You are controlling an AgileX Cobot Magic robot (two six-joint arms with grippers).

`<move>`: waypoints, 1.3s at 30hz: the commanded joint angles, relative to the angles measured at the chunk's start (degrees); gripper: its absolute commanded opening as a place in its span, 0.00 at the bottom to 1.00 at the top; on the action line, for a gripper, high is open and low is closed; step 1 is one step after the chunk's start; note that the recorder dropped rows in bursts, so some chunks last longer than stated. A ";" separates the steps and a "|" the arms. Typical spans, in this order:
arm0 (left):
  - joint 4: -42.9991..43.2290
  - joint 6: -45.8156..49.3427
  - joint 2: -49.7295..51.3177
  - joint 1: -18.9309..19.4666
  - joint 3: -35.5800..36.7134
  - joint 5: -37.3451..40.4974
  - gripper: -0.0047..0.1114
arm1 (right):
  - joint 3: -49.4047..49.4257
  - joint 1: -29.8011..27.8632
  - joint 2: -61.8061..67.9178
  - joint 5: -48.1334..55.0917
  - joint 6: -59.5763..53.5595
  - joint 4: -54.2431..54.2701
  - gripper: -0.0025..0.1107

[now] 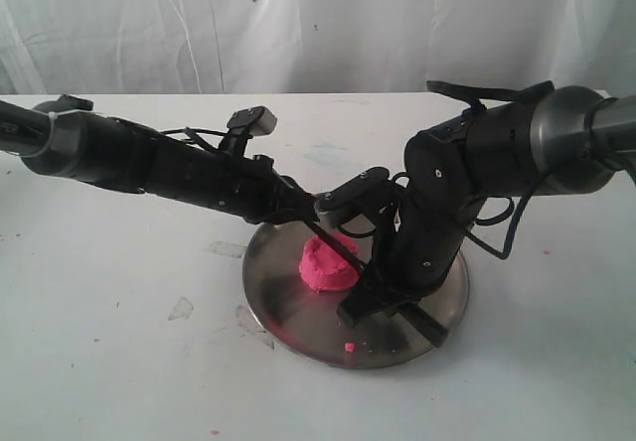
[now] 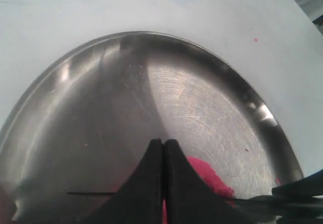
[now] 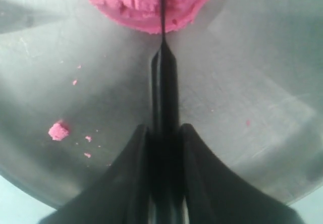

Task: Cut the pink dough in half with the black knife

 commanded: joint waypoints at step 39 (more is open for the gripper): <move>0.15 0.05 4.35 -2.26 0.05 0.14 0.04 | -0.14 -0.04 0.10 1.41 -0.37 0.35 0.02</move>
